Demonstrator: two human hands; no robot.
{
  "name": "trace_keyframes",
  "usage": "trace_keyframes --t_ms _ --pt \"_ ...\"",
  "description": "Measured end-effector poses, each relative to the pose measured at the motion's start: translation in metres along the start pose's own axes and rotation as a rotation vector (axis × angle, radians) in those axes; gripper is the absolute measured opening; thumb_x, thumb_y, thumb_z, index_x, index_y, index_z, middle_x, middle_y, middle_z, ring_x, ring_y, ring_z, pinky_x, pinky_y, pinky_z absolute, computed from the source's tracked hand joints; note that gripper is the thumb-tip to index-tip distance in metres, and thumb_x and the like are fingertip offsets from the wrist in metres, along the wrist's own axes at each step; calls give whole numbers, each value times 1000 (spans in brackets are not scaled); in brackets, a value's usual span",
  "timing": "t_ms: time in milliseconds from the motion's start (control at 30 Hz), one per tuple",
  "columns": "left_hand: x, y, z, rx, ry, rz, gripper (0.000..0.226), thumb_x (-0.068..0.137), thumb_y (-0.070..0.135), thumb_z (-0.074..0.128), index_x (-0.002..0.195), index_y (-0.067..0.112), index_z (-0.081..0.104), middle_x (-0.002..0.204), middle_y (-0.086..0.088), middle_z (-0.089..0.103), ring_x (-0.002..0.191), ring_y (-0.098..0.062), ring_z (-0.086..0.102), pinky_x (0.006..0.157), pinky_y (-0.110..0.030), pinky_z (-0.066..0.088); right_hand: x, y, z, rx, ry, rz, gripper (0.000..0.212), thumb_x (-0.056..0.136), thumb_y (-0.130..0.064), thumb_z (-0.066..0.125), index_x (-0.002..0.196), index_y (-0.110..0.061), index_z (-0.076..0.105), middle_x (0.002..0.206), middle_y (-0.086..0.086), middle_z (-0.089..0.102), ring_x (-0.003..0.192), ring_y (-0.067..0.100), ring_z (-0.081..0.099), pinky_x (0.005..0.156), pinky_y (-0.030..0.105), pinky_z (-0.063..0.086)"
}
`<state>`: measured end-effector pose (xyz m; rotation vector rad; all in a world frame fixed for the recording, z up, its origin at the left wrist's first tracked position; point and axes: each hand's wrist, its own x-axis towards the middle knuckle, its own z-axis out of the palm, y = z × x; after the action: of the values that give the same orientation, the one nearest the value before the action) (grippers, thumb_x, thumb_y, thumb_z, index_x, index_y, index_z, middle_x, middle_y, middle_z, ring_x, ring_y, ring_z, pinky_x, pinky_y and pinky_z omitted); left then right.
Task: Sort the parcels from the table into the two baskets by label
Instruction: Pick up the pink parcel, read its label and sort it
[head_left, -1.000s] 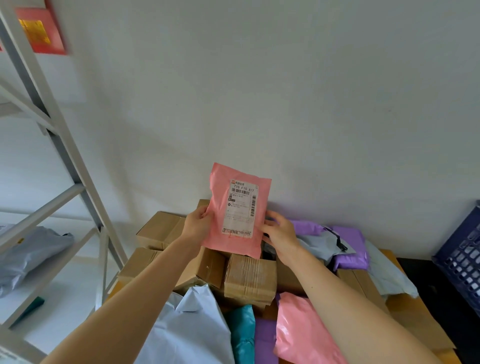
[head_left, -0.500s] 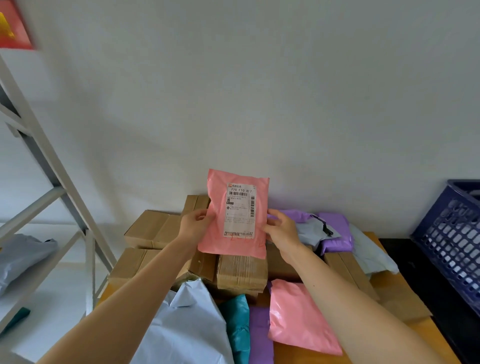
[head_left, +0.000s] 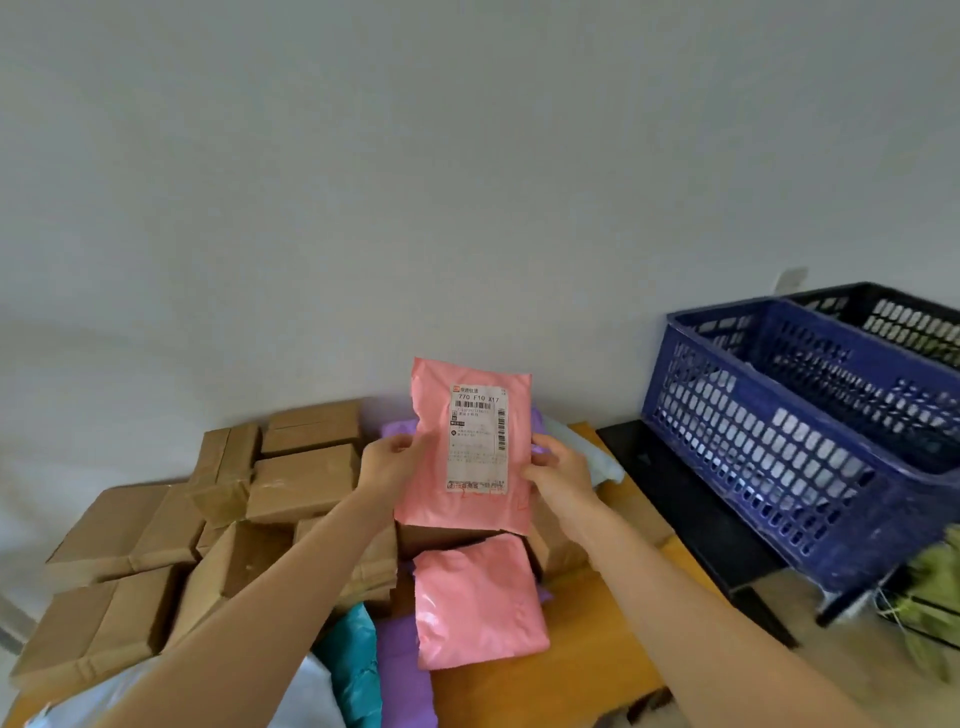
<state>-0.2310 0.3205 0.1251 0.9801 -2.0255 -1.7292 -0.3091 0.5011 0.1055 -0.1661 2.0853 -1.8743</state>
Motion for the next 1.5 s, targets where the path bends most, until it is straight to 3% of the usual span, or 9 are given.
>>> trace_keyframes --t_ms 100,233,533,767,967,1067,1233,1300,1500 --pt "-25 9 47 38 -69 26 20 89 21 67 75 6 64 67 -2 58 65 -19 56 49 -10 46 -15 2 -52 -25 47 3 47 88 7 57 128 -19 57 107 -1 65 89 5 61 67 18 52" --pt "-59 17 104 57 -213 21 14 82 18 72 76 6 68 79 -7 68 75 -23 63 76 -38 55 -39 6 -123 -31 147 -5 48 85 8 59 125 -19 60 100 -6 65 90 5 62 65 19 53" --pt "-172 46 244 161 -351 114 15 84 20 72 73 23 62 79 0 66 80 -21 62 70 -30 53 -108 17 -293 -15 318 -38 42 84 10 56 116 -15 66 106 3 68 93 14 63 67 19 53" --pt "-232 49 342 167 -442 53 13 85 24 73 94 17 66 94 -1 64 95 -24 61 86 -40 54 -134 38 -399 -20 453 -5 41 82 6 61 111 -23 67 109 3 68 102 25 65 89 49 55" --pt "-252 67 410 235 -524 108 44 88 22 69 125 2 60 118 -9 62 90 -19 54 86 -35 49 -146 43 -464 -45 554 -8 42 86 6 59 125 -10 61 110 4 63 97 18 59 77 23 52" --pt "-249 79 446 248 -577 133 40 89 24 69 122 1 62 114 -8 64 91 -20 56 86 -35 49 -138 44 -492 -33 629 -24 40 86 8 56 122 -9 62 104 4 64 87 13 60 57 9 47" --pt "-235 109 507 225 -668 239 25 89 23 68 108 7 68 102 -7 64 93 -23 58 82 -33 48 -107 37 -541 -23 730 -39 42 85 5 59 125 -8 61 116 11 66 100 22 63 84 32 54" --pt "-227 120 534 223 -693 271 6 89 23 67 88 17 64 90 -5 59 85 -22 56 76 -33 47 -92 32 -562 13 750 -44 40 85 6 58 121 -11 62 114 12 66 101 24 63 82 35 55" --pt "-193 157 617 205 -717 284 24 90 24 66 69 19 54 75 2 58 68 -14 55 59 -21 47 -26 13 -633 7 760 -67 39 87 2 61 123 -13 61 110 7 65 100 22 63 66 25 52"
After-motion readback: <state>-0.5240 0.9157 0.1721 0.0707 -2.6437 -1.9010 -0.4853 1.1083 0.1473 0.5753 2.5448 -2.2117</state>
